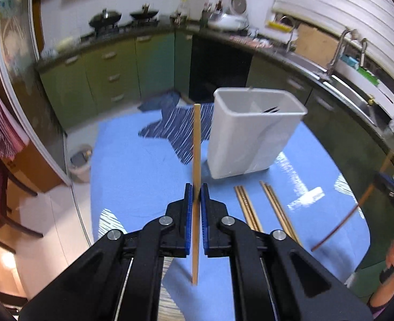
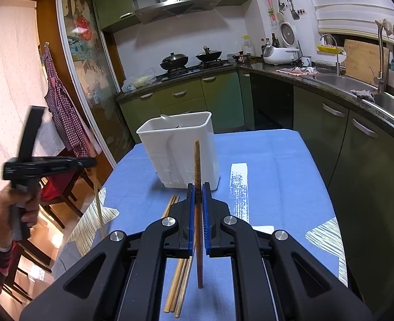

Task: Organize utensils
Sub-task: 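Lift the chopsticks upright and carry them over the white caddy with both tools, then lower the chopsticks into the caddy and open both tools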

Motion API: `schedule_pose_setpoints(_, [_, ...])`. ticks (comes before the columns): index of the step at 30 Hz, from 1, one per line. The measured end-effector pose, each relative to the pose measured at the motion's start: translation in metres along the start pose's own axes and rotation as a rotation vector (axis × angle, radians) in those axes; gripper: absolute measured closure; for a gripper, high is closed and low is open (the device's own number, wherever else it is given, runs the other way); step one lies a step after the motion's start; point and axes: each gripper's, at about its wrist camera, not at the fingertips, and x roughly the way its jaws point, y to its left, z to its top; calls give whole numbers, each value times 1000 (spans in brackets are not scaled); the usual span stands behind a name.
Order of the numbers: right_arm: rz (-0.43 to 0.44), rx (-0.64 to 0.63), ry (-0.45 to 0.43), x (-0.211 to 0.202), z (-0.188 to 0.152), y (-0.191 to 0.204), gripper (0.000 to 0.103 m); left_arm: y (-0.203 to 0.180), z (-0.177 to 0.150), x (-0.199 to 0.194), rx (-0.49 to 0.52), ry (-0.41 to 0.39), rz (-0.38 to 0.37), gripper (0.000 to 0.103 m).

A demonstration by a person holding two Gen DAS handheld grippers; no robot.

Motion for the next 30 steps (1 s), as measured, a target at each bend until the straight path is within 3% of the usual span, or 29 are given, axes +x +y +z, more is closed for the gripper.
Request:
schedule_pose_setpoints(8, [8, -5, -7, -1, 3, 4, 97, -7, 8, -18, 19, -32, -9, 97])
schedule_pose_setpoints(14, [15, -24, -42, -10, 16, 9, 97, -13, 37, -21, 10, -50, -42, 97])
schedule_pose_setpoints(19, [18, -34, -54, -11, 23, 11, 97, -27, 80, -47, 28, -127, -59, 97])
schedule_pose_setpoints(24, [23, -28, -52, -7, 27, 8, 97, -46, 121, -74, 46, -256, -46, 97])
schedule_pose_setpoints(30, [24, -22, -40, -3, 26, 2, 97, -59, 151, -82, 36, -377, -32, 97])
